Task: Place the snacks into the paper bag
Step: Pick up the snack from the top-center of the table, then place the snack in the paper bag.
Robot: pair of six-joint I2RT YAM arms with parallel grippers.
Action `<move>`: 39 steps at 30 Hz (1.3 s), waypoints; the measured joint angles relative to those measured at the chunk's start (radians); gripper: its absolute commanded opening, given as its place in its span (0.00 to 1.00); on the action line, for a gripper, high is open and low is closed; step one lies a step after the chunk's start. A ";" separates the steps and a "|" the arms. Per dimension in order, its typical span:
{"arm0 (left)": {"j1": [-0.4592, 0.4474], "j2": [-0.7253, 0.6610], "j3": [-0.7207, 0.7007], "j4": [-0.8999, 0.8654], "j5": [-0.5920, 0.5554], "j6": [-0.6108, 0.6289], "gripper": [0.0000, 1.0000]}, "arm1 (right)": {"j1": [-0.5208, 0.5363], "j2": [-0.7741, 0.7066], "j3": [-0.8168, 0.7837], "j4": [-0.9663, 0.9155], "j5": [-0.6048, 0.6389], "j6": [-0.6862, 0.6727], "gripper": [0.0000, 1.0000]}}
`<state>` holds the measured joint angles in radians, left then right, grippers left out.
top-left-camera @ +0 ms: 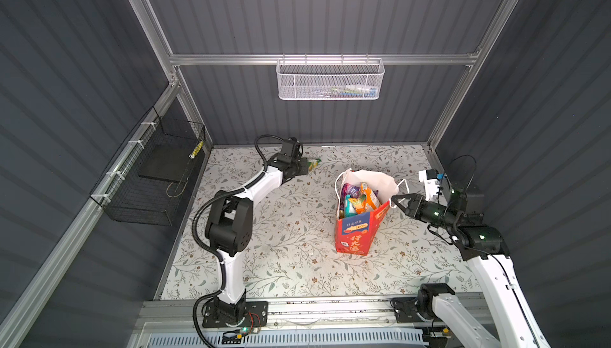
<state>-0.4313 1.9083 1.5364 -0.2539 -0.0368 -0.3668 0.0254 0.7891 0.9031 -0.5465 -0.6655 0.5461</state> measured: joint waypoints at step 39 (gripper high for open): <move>-0.208 -0.653 0.213 -0.356 0.134 -0.038 0.00 | 0.000 -0.041 0.000 0.093 -0.060 0.079 0.02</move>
<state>-0.6392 1.2549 1.7493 -0.6094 0.0971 -0.4049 0.0254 0.7483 0.9035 -0.4534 -0.7258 0.6254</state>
